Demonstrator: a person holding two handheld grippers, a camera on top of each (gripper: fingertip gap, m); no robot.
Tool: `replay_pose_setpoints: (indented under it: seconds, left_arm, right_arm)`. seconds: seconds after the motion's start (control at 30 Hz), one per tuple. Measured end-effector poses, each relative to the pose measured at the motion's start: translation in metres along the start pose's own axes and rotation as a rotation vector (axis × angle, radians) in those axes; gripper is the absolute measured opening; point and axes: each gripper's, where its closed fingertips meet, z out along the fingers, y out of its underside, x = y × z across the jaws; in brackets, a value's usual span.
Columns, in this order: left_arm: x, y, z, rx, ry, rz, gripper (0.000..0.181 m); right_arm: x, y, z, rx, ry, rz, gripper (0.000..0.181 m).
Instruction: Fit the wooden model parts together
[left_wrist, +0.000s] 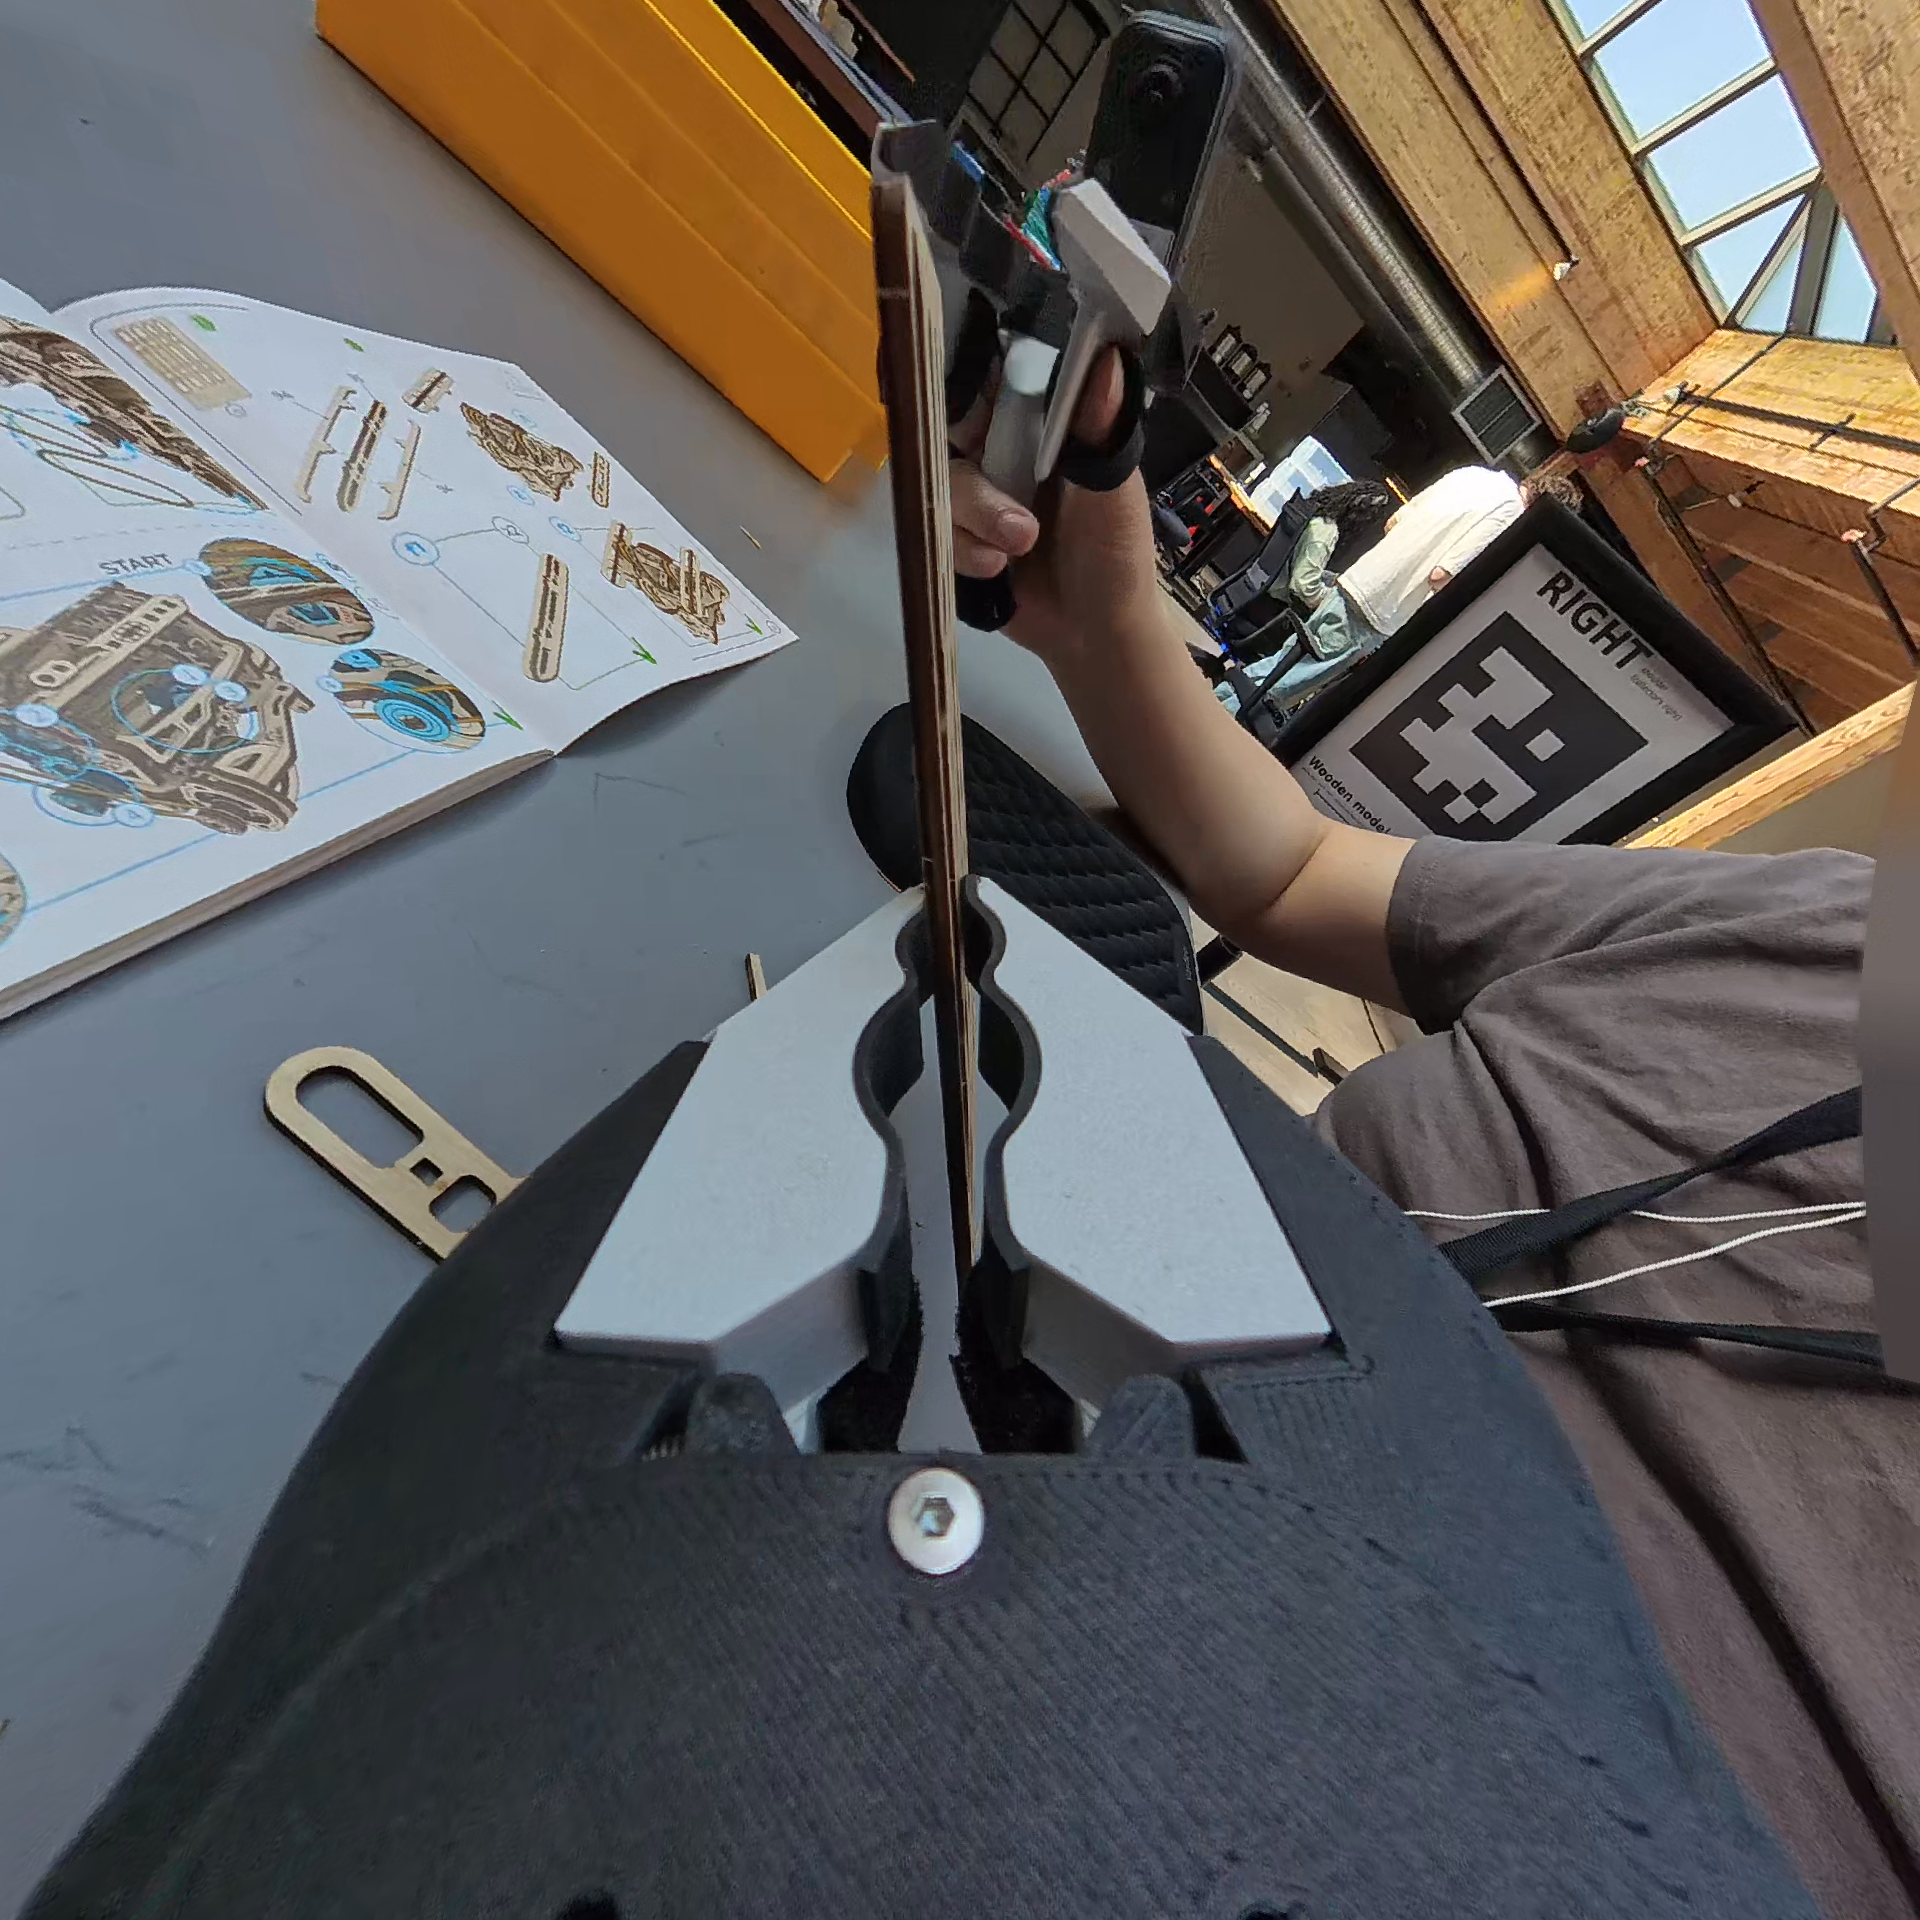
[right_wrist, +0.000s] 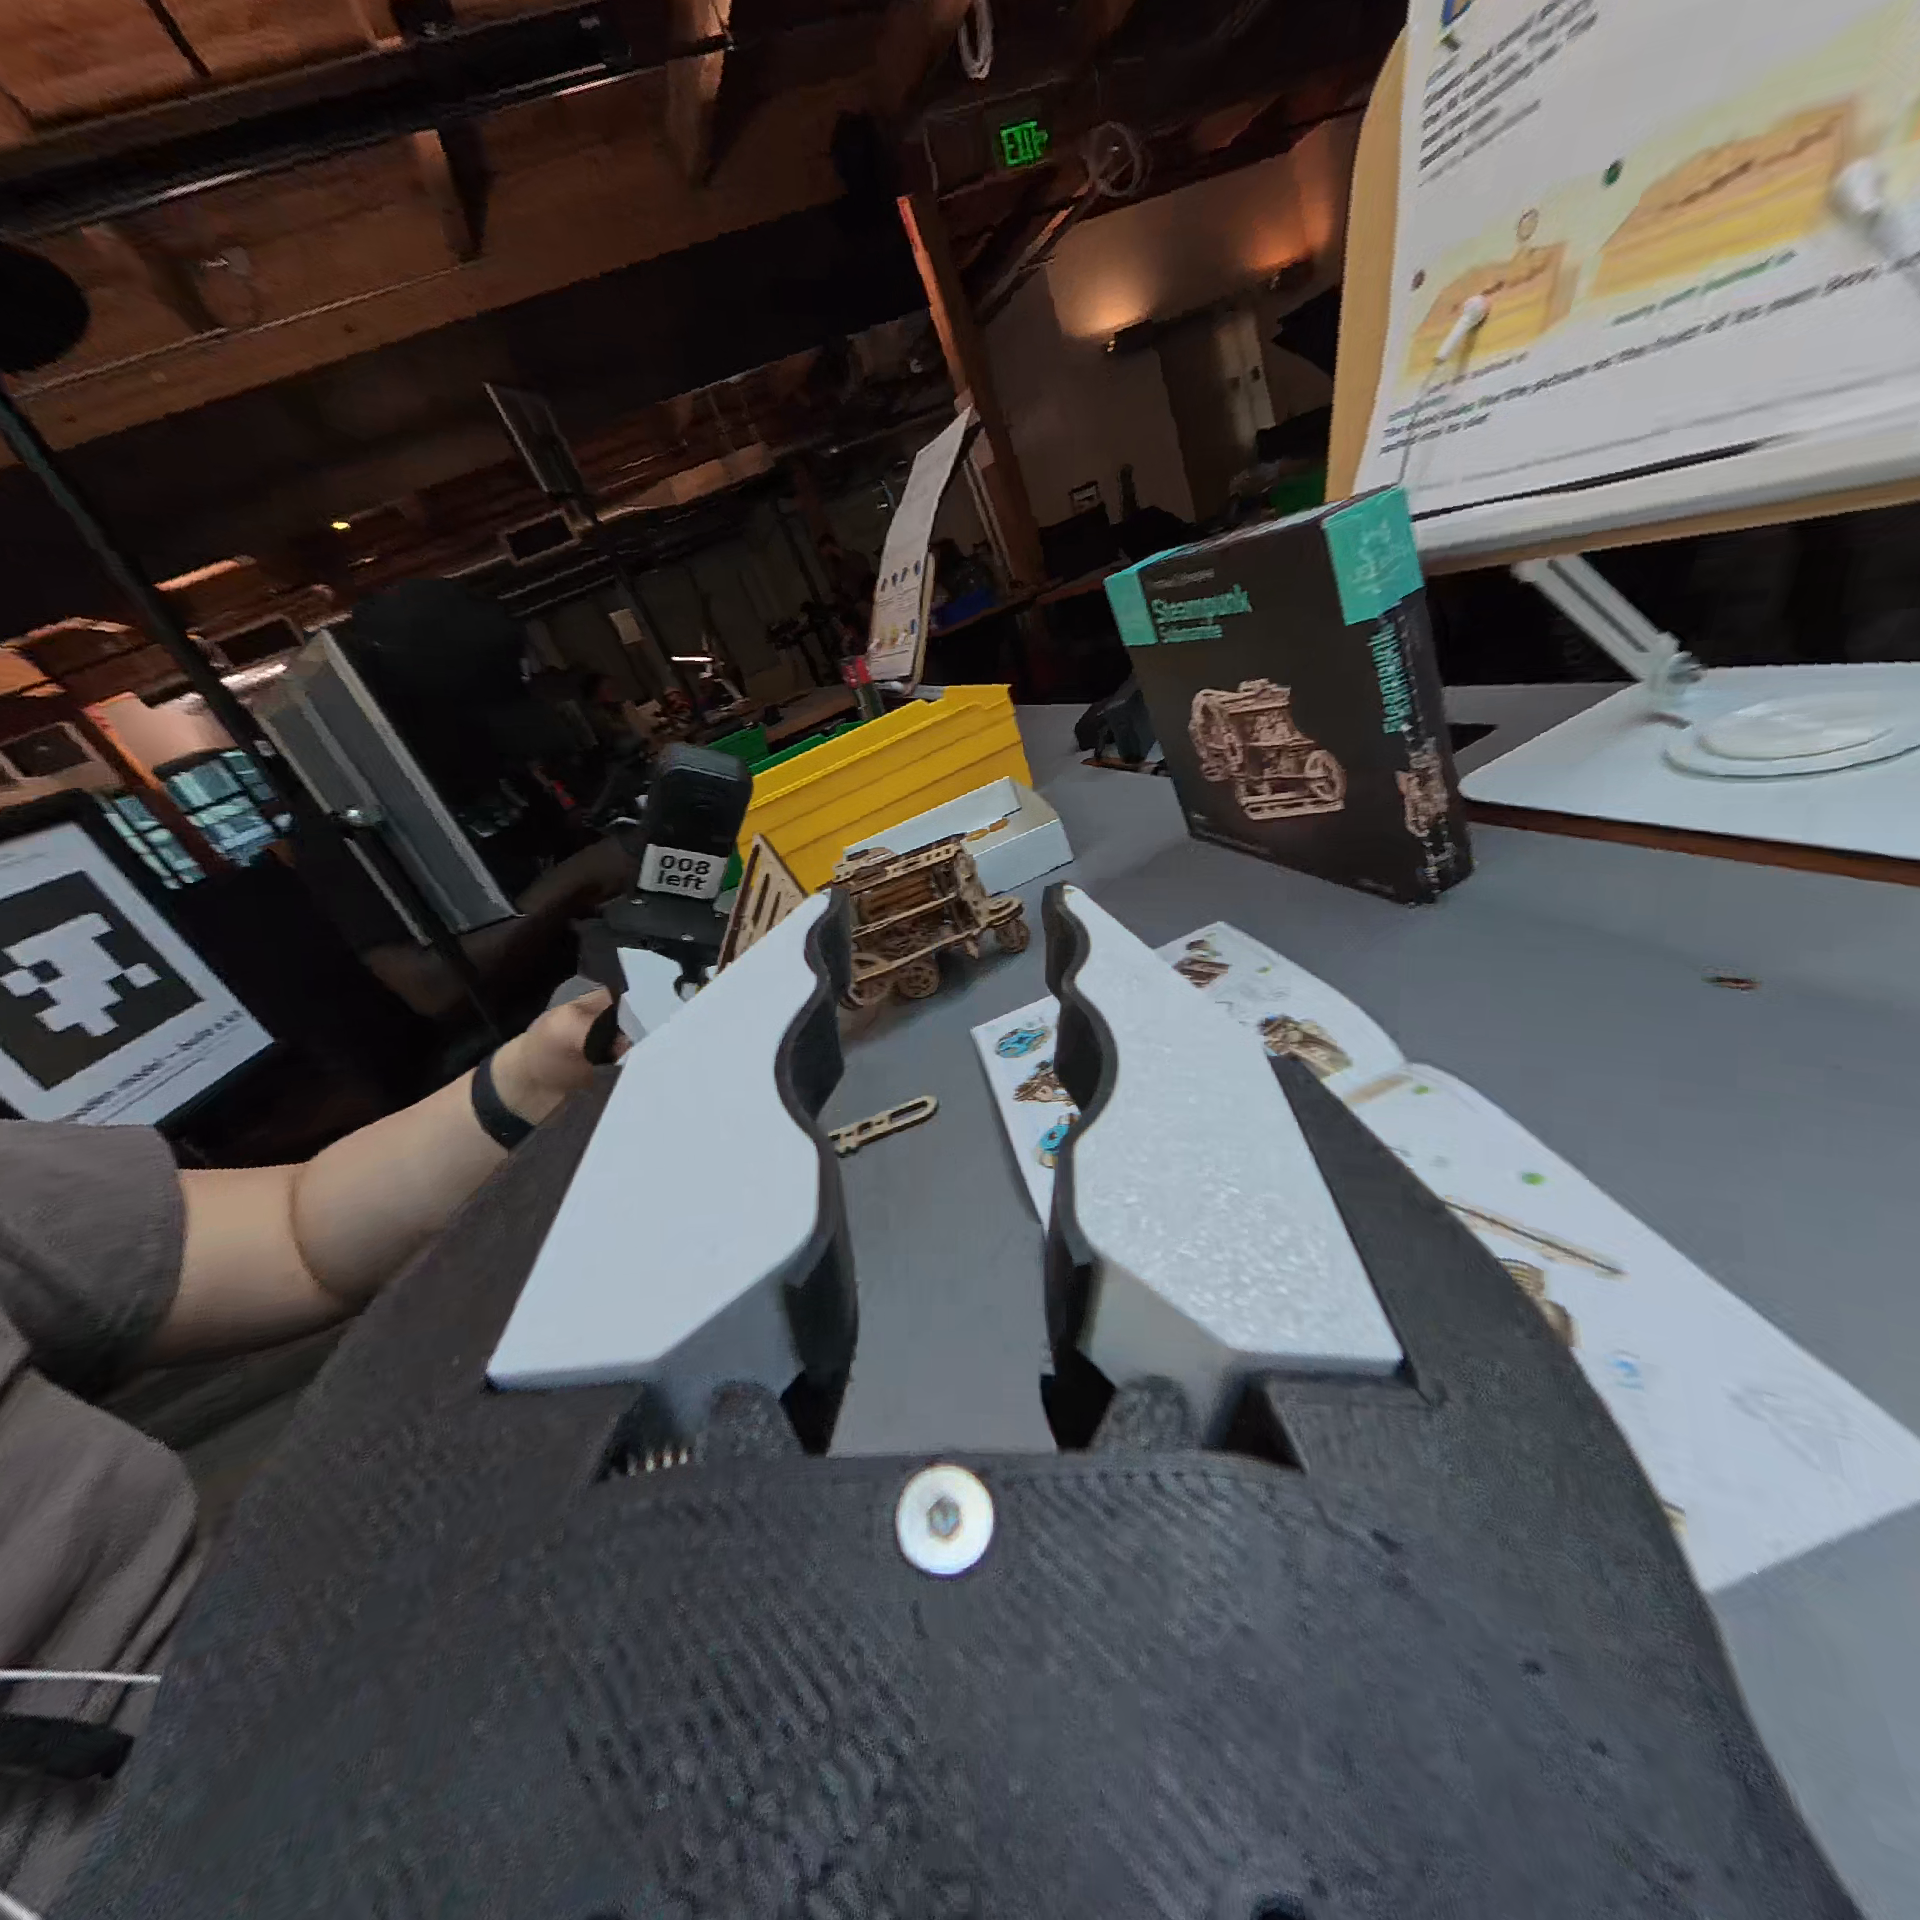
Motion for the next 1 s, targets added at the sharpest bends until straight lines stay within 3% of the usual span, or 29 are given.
replay_pose_setpoints:
  seconds: [0.17,0.33,0.7,0.8,0.83,1.0]
  left_arm:
    - [0.002,0.004,0.005,-0.017,0.012,-0.004,0.000]
    - [0.006,0.008,0.008,-0.035,0.030,0.001,0.000]
    - [0.007,0.013,0.012,-0.059,0.039,-0.009,0.000]
    - [0.009,0.015,0.013,-0.069,0.056,-0.007,0.000]
    - [0.011,0.016,0.014,-0.072,0.069,-0.011,0.001]
    - [0.019,0.006,0.011,-0.013,0.174,-0.112,0.020]
  right_arm:
    - [-0.045,0.045,0.044,-0.070,-0.233,0.368,0.053]
    - [-0.066,0.085,0.065,-0.209,-0.234,0.370,0.050]
    - [-0.056,0.085,0.061,-0.205,-0.216,0.359,0.035]
    - [-0.066,0.084,0.059,-0.212,-0.283,0.370,0.002]
    - [-0.068,0.084,0.058,-0.215,-0.301,0.377,0.000]
    - [-0.073,0.090,0.058,-0.260,-0.323,0.391,0.000]
